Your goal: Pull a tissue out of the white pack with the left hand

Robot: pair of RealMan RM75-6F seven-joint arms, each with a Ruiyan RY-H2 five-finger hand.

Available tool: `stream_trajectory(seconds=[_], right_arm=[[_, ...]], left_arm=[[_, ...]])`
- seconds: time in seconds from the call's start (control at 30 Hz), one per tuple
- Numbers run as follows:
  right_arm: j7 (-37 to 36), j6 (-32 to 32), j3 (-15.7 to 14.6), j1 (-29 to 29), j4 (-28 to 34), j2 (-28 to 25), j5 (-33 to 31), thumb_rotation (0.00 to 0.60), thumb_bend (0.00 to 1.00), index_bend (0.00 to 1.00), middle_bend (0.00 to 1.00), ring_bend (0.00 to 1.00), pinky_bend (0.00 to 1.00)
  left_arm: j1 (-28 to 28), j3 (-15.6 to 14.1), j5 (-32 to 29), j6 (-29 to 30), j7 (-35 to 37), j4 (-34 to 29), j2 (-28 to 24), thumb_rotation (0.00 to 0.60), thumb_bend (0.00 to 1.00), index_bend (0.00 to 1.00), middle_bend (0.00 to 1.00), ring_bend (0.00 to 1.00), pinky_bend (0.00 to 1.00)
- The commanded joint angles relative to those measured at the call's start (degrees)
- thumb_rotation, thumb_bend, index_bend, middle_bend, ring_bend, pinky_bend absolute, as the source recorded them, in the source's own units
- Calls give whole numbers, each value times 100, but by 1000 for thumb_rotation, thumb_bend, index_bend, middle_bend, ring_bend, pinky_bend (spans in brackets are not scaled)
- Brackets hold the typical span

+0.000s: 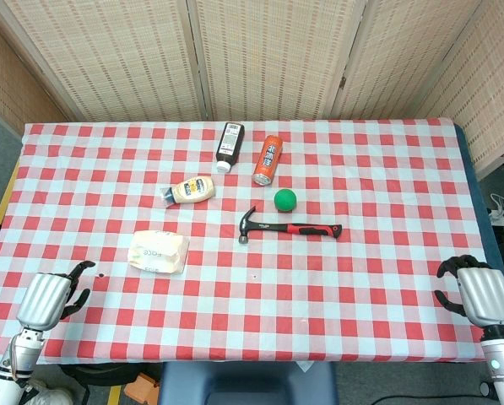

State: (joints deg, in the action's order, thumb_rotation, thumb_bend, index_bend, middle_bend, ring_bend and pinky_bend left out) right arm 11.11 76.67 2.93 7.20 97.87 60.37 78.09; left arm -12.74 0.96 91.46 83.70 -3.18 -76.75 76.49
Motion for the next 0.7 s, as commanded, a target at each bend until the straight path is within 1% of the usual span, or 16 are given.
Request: stream_trajectory(seconds=[0.03,0.2,0.37,0.5,0.7], right_arm=[[-13,36,-9,-15,-4,7,39,600,187,507,404,283,444],[-178,200,-33,-60,-68,27,266,600,187,507,403,284,444],[-562,501,-17,-133,-251,106,565,600,200,506,404,283,444],[-710,624,-1,-182,-298,105,625,600,314,506,403,283,444],[-825,801,-1,-226,-387,130,807,600,510,512,403,290,445]], left_arm=[[-2,-7,0,-11,-15,3,5,600,377,311,855,819,931],[-3,-14,25,4,-62,-17,13,600,377,311,856,818,931],[-38,-29,70,-28,-105,11,76,600,378,311,855,819,931],[-163,-29,135,-164,-79,56,169,600,382,302,856,819,931],[-548,104,218,-500,-67,110,412,600,378,260,855,819,931]])
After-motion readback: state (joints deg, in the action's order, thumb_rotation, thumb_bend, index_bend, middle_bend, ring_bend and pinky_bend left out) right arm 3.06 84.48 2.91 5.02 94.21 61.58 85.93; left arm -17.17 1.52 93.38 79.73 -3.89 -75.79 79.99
